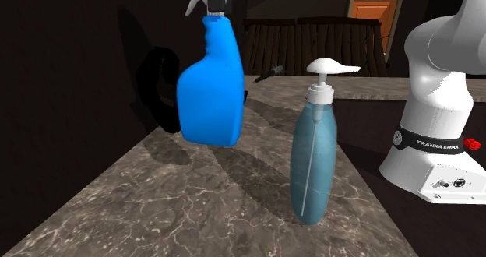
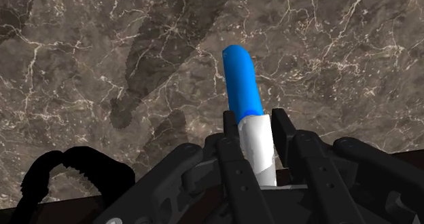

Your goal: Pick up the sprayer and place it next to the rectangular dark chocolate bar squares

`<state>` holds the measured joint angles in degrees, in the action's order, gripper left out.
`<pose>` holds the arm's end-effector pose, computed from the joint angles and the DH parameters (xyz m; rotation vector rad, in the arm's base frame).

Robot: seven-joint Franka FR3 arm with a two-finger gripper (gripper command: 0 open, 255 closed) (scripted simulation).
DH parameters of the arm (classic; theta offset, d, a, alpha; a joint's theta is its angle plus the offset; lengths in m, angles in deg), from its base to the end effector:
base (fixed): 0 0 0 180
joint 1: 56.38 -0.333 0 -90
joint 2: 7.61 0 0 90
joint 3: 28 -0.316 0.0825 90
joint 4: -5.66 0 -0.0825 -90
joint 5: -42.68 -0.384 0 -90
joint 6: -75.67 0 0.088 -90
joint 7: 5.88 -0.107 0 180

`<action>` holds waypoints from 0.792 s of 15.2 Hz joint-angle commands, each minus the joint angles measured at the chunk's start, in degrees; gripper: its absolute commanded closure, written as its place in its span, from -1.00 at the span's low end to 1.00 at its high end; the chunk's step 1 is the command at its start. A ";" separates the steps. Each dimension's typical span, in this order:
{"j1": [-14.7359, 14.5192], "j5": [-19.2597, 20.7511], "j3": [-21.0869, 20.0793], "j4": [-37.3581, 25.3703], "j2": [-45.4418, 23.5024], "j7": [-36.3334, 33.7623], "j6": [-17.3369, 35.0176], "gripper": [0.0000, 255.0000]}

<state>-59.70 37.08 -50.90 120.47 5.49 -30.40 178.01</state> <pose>0.4339 0.2390 0.5465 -3.1375 0.0018 0.0126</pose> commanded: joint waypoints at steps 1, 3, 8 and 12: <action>0.04 0.06 0.05 -1.45 -0.03 -0.07 -1.43 1.00; 0.09 0.12 0.12 -3.04 -0.09 -0.11 -2.97 1.00; 0.21 0.34 0.25 -7.25 -0.45 -0.29 -6.83 1.00; 0.30 0.57 0.29 -10.88 -1.00 -0.49 -9.94 1.00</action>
<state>-59.41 37.58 -50.58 110.58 4.70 -30.78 168.87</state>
